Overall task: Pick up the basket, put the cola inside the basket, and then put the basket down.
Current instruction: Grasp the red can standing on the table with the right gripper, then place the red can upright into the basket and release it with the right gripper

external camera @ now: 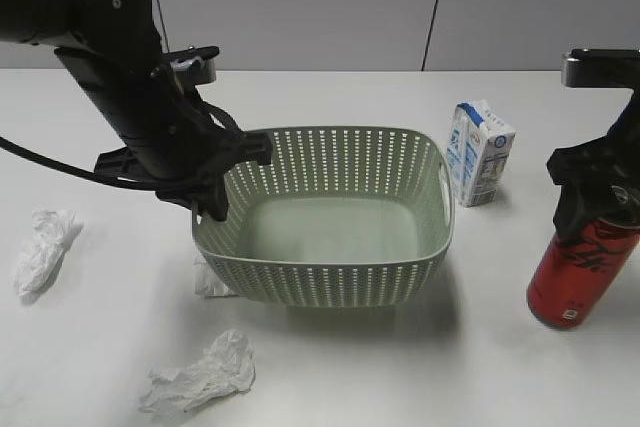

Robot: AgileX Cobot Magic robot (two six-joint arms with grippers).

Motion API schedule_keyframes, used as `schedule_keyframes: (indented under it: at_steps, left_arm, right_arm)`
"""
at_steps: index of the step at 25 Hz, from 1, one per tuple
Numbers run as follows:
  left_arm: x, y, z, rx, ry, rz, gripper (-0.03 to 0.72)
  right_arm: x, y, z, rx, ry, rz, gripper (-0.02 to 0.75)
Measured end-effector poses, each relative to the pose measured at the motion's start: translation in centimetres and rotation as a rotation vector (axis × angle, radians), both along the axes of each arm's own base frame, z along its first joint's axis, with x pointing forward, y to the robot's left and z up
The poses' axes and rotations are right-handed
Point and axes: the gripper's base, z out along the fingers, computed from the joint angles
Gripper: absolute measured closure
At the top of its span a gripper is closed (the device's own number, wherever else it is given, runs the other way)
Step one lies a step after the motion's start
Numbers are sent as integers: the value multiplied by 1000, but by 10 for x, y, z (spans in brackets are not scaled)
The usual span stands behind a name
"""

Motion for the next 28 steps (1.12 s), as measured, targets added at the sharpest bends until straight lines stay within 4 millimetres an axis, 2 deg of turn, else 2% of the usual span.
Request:
schedule_keyframes:
  at_steps: [5, 9, 12, 15, 19, 21, 23, 25, 28]
  left_arm:
    - [0, 0, 0, 2, -2, -2, 690]
    - [0, 0, 0, 4, -3, -3, 690]
    - [0, 1, 0, 7, -5, -5, 690]
    - [1, 1, 0, 13, -13, -9, 690]
    - [2, 1, 0, 10, -23, -8, 690]
    - [2, 1, 0, 9, -26, -7, 690]
    - [2, 1, 0, 8, -27, -7, 690]
    - [2, 1, 0, 8, -28, -7, 690]
    - [2, 1, 0, 9, -30, -8, 690]
  right_arm:
    - [6, 2, 24, -5, 19, 58, 230]
    - [19, 6, 64, -3, -46, 114, 230]
    - [28, 14, 102, 13, -176, 143, 230]
    - [29, 33, 140, 44, -304, 198, 230]
    - [12, 81, 170, 102, -398, 343, 230]
    - [2, 103, 176, 124, -414, 416, 230]
    - [-6, 125, 173, 127, -408, 484, 230]
    - [-7, 143, 161, 113, -377, 535, 230]
    - [1, 166, 132, 82, -300, 579, 230]
